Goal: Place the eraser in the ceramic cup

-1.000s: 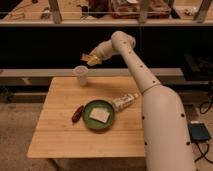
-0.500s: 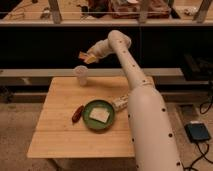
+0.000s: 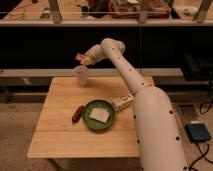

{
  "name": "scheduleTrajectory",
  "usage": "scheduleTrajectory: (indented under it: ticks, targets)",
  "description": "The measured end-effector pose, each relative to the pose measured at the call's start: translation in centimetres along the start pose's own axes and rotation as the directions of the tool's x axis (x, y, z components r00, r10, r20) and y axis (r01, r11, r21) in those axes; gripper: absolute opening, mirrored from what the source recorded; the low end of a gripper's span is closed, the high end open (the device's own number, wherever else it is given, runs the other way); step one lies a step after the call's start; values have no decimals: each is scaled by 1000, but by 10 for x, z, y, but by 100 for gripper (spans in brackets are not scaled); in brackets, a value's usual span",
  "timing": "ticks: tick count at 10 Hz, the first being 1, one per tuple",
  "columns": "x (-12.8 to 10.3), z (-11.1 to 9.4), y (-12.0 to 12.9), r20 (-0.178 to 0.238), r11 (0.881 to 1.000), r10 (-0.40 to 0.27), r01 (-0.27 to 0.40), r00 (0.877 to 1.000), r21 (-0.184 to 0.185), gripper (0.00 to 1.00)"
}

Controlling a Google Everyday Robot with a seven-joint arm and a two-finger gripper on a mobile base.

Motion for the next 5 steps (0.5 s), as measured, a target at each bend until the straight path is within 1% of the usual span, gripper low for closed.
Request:
scheduleTrajectory:
  ticks: [1, 2, 4, 5]
  targets:
    - [2, 3, -1, 6, 1000, 28, -28, 1000, 10, 14]
    - [2, 5, -2, 14, 999, 50, -50, 999, 11, 14]
    - [6, 9, -4, 27, 996, 85, -85, 996, 3, 14]
    - [8, 10, -4, 30, 996, 92, -92, 995, -2, 14]
